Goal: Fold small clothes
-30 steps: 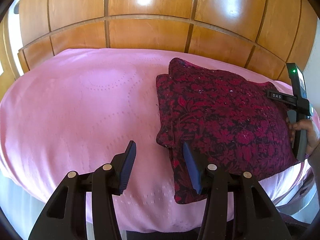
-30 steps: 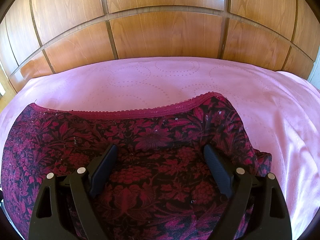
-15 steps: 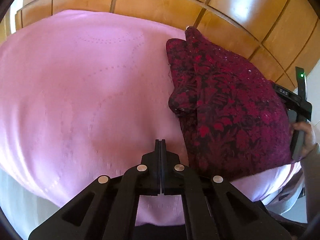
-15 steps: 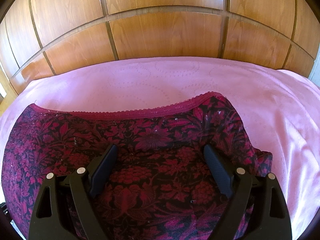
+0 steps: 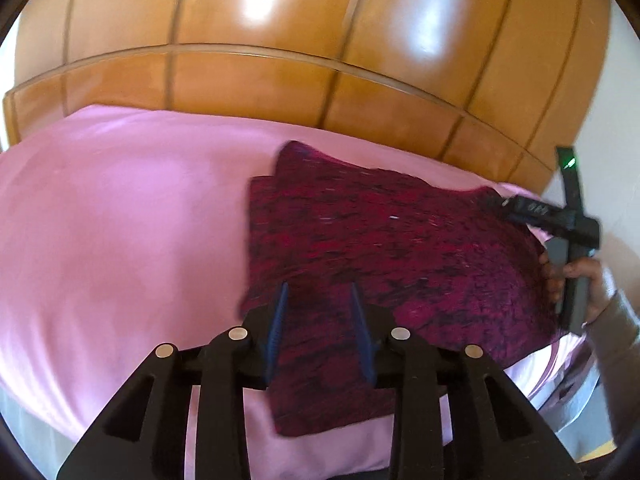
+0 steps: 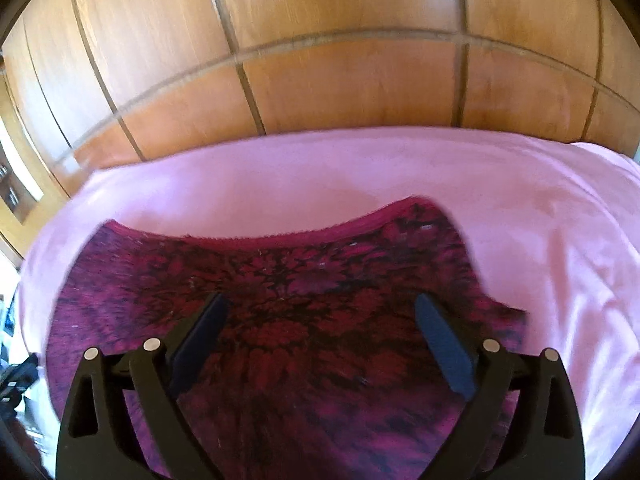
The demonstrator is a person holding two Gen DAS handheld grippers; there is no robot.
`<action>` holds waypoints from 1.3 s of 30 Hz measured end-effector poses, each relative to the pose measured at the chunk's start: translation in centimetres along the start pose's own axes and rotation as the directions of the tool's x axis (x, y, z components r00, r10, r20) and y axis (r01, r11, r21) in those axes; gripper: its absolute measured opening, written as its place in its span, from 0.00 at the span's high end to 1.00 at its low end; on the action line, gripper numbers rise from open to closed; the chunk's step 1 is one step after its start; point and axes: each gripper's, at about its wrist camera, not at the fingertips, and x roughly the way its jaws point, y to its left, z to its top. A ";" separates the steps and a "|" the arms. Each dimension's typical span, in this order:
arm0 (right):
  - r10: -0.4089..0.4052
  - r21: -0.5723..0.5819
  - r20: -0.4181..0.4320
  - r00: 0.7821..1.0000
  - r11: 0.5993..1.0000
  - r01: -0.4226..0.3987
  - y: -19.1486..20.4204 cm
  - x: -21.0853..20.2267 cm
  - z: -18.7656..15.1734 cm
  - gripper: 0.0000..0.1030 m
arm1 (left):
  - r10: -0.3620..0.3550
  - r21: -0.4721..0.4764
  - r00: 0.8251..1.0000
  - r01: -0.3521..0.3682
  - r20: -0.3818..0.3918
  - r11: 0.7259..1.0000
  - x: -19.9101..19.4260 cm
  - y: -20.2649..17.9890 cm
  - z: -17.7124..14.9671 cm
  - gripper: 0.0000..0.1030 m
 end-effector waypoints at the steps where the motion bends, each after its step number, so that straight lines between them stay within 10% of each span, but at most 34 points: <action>1: 0.010 0.020 0.012 1.000 1.000 -0.010 -1.0 -0.9 0.0 0.07 | -0.001 0.018 1.000 0.001 -0.003 1.000 0.5 -0.6 0.2 0.71; 10: 0.097 0.237 -0.005 0.995 0.967 -0.093 -9.6 -3.4 -4.0 0.06 | -0.053 0.012 0.997 0.054 -0.047 0.998 4.2 -1.8 2.1 0.71; 22: 0.393 0.337 -0.082 0.916 0.876 -0.346 -10.5 -2.5 -9.9 0.14 | -0.076 -0.024 0.994 0.074 -0.084 0.997 5.6 -0.9 2.0 0.71; 32: 0.343 0.220 -0.091 0.935 0.922 -0.317 -6.2 -5.6 -8.2 0.64 | -0.089 -0.030 0.990 0.086 -0.108 0.996 6.2 -0.5 1.9 0.71; 39: 0.498 0.164 0.015 0.867 0.854 -0.493 -1.1 -9.5 -4.7 0.70 | -0.135 -0.080 0.986 0.127 -0.102 0.989 6.3 0.6 1.8 0.71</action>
